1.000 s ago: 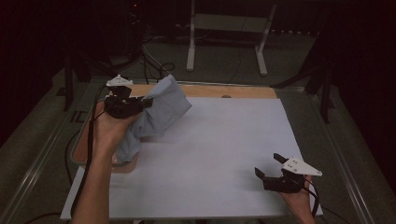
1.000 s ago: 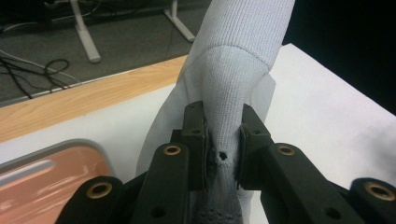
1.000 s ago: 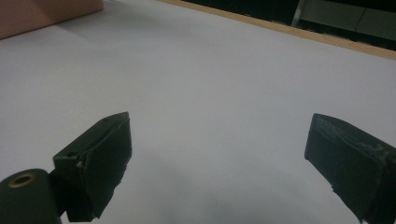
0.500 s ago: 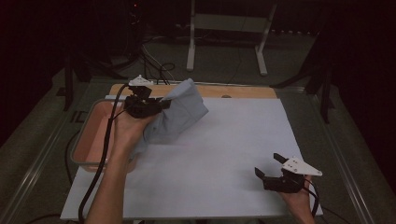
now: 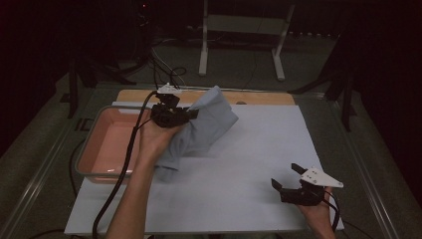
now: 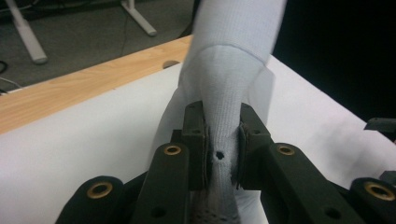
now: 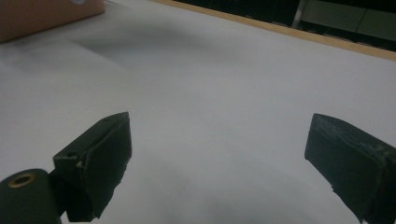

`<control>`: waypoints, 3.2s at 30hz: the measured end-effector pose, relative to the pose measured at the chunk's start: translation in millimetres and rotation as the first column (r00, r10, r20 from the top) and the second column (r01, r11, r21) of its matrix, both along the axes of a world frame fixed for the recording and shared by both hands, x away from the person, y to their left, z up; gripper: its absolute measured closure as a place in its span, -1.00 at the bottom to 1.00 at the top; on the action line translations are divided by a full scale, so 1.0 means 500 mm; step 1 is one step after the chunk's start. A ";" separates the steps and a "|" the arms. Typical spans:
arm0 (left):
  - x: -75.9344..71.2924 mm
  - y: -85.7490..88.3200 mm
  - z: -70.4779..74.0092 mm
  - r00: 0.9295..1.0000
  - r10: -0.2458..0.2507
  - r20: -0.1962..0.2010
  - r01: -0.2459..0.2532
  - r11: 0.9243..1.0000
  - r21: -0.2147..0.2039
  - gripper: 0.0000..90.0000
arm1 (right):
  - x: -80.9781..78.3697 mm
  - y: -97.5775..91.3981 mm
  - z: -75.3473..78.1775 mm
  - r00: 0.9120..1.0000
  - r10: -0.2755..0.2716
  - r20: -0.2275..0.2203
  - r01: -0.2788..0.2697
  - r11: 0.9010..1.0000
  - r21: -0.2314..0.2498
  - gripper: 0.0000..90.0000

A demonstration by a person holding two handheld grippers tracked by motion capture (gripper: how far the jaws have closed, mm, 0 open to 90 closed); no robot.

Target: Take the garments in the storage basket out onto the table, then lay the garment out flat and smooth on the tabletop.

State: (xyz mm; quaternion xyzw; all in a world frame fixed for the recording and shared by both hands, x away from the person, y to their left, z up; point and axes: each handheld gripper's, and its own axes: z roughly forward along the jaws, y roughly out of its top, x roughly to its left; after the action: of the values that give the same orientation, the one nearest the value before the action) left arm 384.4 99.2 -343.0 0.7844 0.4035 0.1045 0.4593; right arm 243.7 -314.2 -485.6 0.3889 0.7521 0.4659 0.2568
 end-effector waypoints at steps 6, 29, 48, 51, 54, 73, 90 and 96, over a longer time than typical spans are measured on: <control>0.007 -0.037 -0.025 1.000 -0.019 -0.021 0.019 1.000 0.012 0.74 | 0.001 0.001 0.000 1.000 0.003 0.000 -0.003 1.000 0.003 -0.83; 0.013 -0.105 -0.081 0.997 -0.040 -0.072 0.041 0.999 0.025 0.74 | 0.002 0.000 0.000 1.000 0.002 0.005 -0.002 1.000 -0.003 -0.83; -0.001 -0.174 -0.107 0.985 -0.146 -0.094 0.147 0.989 0.007 0.73 | 0.001 0.002 0.000 1.000 0.001 0.005 -0.001 1.000 -0.005 -0.83; -0.005 -0.187 -0.115 0.980 -0.174 -0.101 0.175 0.985 0.004 0.72 | 0.001 0.002 0.000 1.000 0.001 0.005 -0.001 1.000 -0.004 -0.83; -0.009 -0.200 -0.123 0.974 -0.203 -0.105 0.204 0.979 0.002 0.72 | 0.001 0.002 0.000 1.000 0.001 0.004 -0.001 1.000 -0.006 -0.83; -0.009 -0.170 -0.110 0.995 -0.095 -0.041 0.093 0.995 -0.043 -0.66 | 0.003 0.002 -0.001 1.000 0.008 0.005 -0.008 1.000 -0.008 -0.83; -0.035 -0.101 -0.102 0.999 -0.031 0.041 0.032 0.999 -0.025 -0.98 | 0.003 0.002 -0.002 1.000 0.006 0.001 -0.006 1.000 -0.004 -0.83; -0.054 -0.057 -0.108 0.996 0.025 0.083 -0.023 0.999 -0.035 -0.98 | 0.004 0.006 -0.002 1.000 0.006 -0.001 -0.006 1.000 -0.007 -0.83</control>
State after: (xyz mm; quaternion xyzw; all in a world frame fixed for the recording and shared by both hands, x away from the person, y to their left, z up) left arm 357.6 70.9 -397.1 0.7664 0.3952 0.1355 0.4879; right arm 245.7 -311.1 -486.5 0.3861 0.7549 0.4640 0.2564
